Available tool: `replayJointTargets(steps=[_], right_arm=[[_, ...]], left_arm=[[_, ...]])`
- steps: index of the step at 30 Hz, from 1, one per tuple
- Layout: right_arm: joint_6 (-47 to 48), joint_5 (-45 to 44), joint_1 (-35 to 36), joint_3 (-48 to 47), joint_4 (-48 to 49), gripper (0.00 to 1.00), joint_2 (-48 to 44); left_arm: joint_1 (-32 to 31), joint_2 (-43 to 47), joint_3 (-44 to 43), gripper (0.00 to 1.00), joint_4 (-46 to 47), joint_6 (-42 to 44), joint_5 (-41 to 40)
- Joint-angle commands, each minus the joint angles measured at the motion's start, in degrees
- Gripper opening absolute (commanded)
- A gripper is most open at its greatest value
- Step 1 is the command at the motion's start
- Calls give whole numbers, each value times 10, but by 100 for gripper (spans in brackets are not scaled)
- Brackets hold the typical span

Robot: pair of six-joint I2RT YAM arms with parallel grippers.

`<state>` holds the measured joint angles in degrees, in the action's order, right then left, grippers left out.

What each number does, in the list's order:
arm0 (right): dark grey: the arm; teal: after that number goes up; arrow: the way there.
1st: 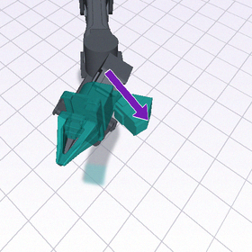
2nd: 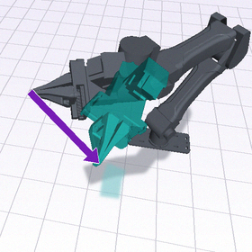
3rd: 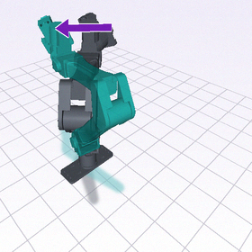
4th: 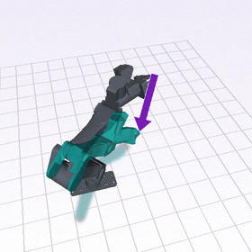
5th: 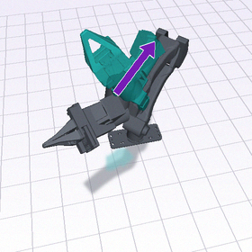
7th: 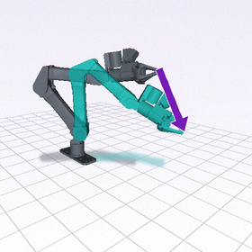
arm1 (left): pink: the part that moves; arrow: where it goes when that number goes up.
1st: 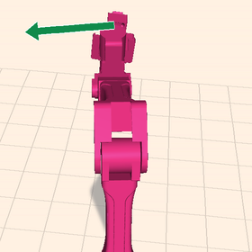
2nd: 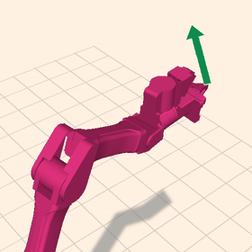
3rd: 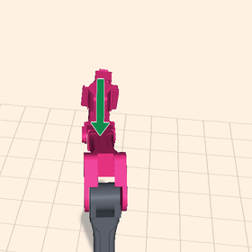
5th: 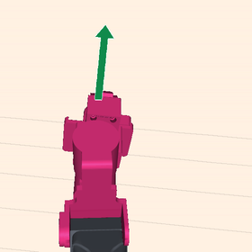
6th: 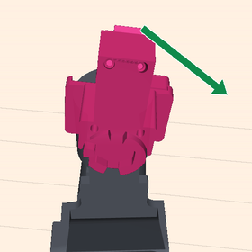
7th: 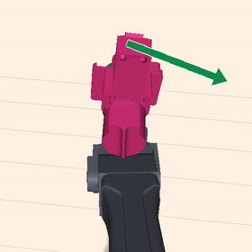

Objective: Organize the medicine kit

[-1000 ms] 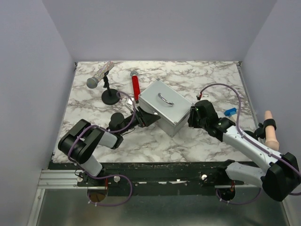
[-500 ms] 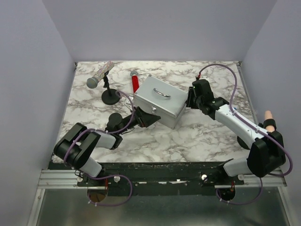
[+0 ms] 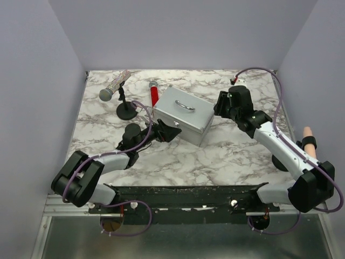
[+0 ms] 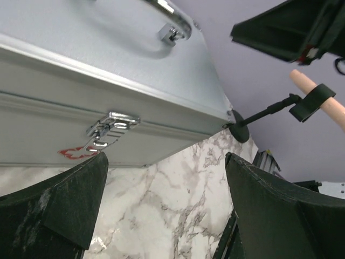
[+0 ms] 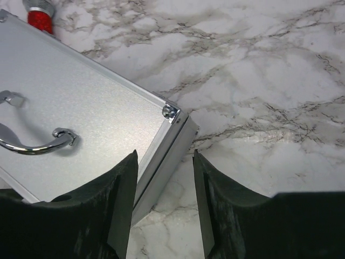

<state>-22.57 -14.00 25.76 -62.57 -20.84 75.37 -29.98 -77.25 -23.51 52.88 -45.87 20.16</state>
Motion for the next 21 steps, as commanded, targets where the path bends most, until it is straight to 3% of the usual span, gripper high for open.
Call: replayJointTargets(steps=[1,6,10,21], right_arm=[[11,33,-1,-27,14,55,-18],[11,52,-1,-49,12,56,-10],[10,64,-1,-58,11,57,1],[12,75,-1,-75,17,57,31]], left_arm=[[16,-59,9,99,89,-24,82],[26,-138,9,99,256,-98,138],[36,-229,2,99,442,-182,168],[55,-248,-1,99,439,-169,166]])
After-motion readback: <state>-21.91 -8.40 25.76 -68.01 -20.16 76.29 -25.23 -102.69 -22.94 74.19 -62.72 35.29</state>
